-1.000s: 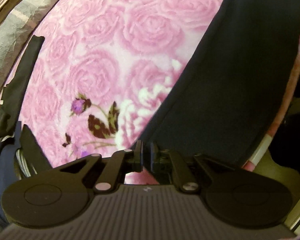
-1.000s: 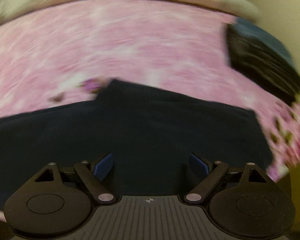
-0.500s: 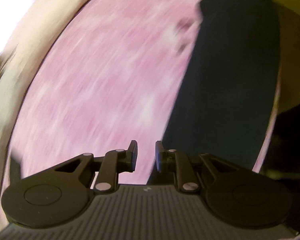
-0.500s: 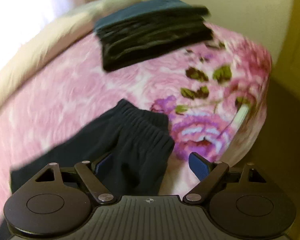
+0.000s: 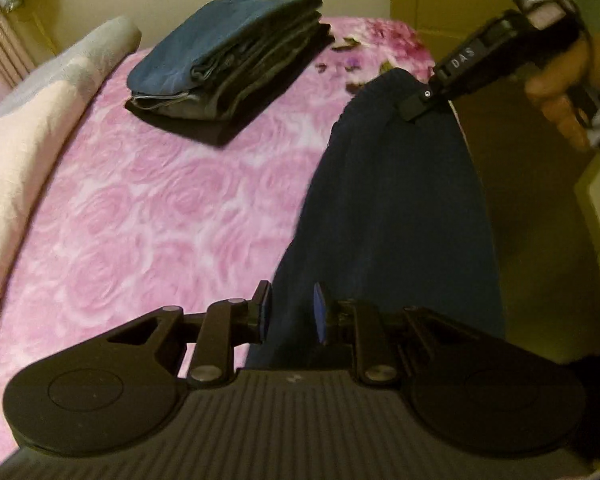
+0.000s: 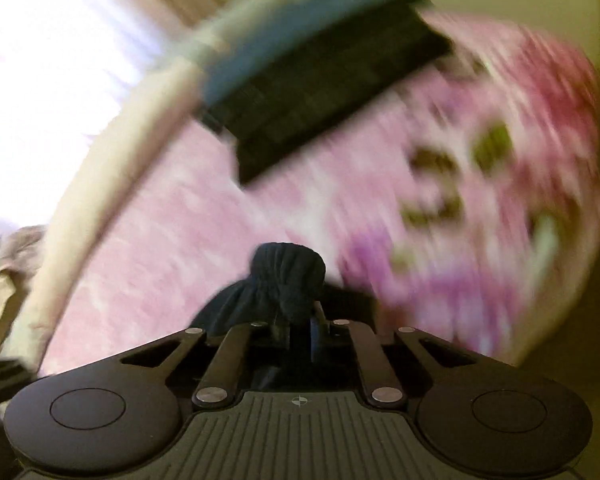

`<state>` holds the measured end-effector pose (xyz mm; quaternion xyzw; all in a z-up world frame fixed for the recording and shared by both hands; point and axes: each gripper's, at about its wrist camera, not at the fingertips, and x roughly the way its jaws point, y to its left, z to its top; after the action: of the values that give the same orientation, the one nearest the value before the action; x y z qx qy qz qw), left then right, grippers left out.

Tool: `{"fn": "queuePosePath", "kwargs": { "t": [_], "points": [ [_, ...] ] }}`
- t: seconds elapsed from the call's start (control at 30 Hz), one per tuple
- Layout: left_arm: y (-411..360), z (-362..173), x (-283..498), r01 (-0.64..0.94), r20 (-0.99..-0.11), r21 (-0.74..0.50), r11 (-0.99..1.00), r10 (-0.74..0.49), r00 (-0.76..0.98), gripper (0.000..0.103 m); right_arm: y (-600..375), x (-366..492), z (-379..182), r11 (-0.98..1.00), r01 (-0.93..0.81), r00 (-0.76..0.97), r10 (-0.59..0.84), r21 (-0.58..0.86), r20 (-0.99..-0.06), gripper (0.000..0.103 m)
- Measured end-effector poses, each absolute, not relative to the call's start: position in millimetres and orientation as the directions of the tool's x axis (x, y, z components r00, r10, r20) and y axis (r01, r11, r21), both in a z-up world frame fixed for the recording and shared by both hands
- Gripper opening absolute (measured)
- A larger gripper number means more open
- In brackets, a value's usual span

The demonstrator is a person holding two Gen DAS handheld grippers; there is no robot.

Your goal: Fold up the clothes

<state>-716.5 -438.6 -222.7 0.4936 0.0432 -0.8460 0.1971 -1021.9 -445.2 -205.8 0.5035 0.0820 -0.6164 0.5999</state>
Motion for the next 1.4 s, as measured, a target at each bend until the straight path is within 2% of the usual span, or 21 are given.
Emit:
{"fn": "queuePosePath", "kwargs": {
  "t": [0.07, 0.17, 0.27, 0.33, 0.37, 0.4, 0.47, 0.57, 0.73, 0.8, 0.87, 1.03, 1.13, 1.23, 1.27, 1.4],
  "points": [
    [-440.9, -241.8, -732.4, 0.367, -0.872, 0.105, -0.924, -0.263, -0.412, 0.018, -452.2, -1025.2, -211.9, -0.240, 0.846, 0.225, -0.649, 0.476, -0.727, 0.007],
    [-438.5, -268.8, -754.3, 0.312, -0.911, 0.088, -0.946, -0.203, -0.358, 0.018, -456.0, -1037.0, -260.3, -0.317, 0.808, 0.283, -0.531, 0.497, -0.799, 0.007],
    [-433.8, -271.5, -760.4, 0.281, -0.911, 0.091, -0.955, -0.194, -0.363, 0.019, -446.1, -1043.4, -269.9, -0.320, 0.800, 0.296, -0.526, 0.508, -0.797, 0.008],
    [-436.1, -269.5, -763.5, 0.286, -0.904, 0.087, -0.954, -0.196, -0.380, 0.021, -441.7, -1044.0, -268.7, -0.320, 0.796, 0.299, -0.531, 0.514, -0.793, 0.012],
    [-441.4, -269.8, -766.8, 0.301, -0.901, 0.084, -0.950, -0.201, -0.385, 0.022, -440.1, -1043.8, -266.3, -0.324, 0.800, 0.284, -0.538, 0.506, -0.794, 0.026],
    [-446.9, -270.2, -770.3, 0.314, -0.898, 0.081, -0.946, -0.206, -0.389, 0.025, -438.5, -1043.6, -263.8, -0.327, 0.803, 0.270, -0.545, 0.498, -0.793, 0.048],
    [-458.7, -271.4, -777.4, 0.337, -0.894, 0.072, -0.939, -0.211, -0.396, 0.028, -437.5, -1043.2, -260.4, -0.322, 0.806, 0.255, -0.569, 0.497, -0.782, 0.056],
    [-478.8, -277.3, -789.4, 0.352, -0.897, 0.039, -0.935, -0.188, -0.400, 0.032, -439.1, -1041.5, -263.5, -0.315, 0.798, 0.262, -0.585, 0.513, -0.767, 0.056],
    [-502.7, -306.9, -806.4, 0.347, -0.935, -0.066, -0.936, -0.064, -0.349, 0.030, -450.9, -1035.8, -287.7, -0.316, 0.761, 0.304, -0.598, 0.567, -0.741, 0.055],
    [-500.8, -314.4, -810.6, 0.322, -0.942, -0.065, -0.944, -0.049, -0.333, 0.026, -452.8, -1034.5, -289.0, -0.314, 0.772, 0.298, -0.590, 0.553, -0.751, 0.030],
    [-498.5, -313.1, -815.8, 0.314, -0.940, -0.056, -0.948, -0.055, -0.336, 0.025, -452.4, -1045.5, -288.0, -0.347, 0.733, 0.315, -0.590, 0.585, -0.744, 0.021],
    [-499.7, -304.7, -840.5, 0.310, -0.914, -0.039, -0.950, -0.092, -0.395, 0.023, -455.2, -1074.9, -282.9, -0.379, 0.714, 0.290, -0.605, 0.589, -0.741, 0.020],
    [-505.3, -304.2, -848.1, 0.309, -0.912, -0.027, -0.951, -0.103, -0.396, 0.025, -459.9, -1092.3, -286.7, -0.404, 0.709, 0.273, -0.599, 0.578, -0.753, 0.026],
    [-514.3, -285.9, -806.5, 0.377, -0.908, -0.009, -0.926, -0.150, -0.391, 0.025, -459.3, -1096.6, -280.5, -0.382, 0.755, 0.246, -0.589, 0.533, -0.770, 0.048],
    [-517.2, -278.6, -788.8, 0.408, -0.906, 0.000, -0.913, -0.172, -0.386, 0.025, -454.6, -1093.4, -275.4, -0.385, 0.767, 0.222, -0.592, 0.514, -0.775, 0.061],
    [-528.7, -249.5, -716.4, 0.526, -0.897, 0.036, -0.850, -0.259, -0.358, 0.027, -431.7, -1073.3, -255.6, -0.417, 0.792, 0.133, -0.595, 0.446, -0.793, 0.064]
  ]
}}
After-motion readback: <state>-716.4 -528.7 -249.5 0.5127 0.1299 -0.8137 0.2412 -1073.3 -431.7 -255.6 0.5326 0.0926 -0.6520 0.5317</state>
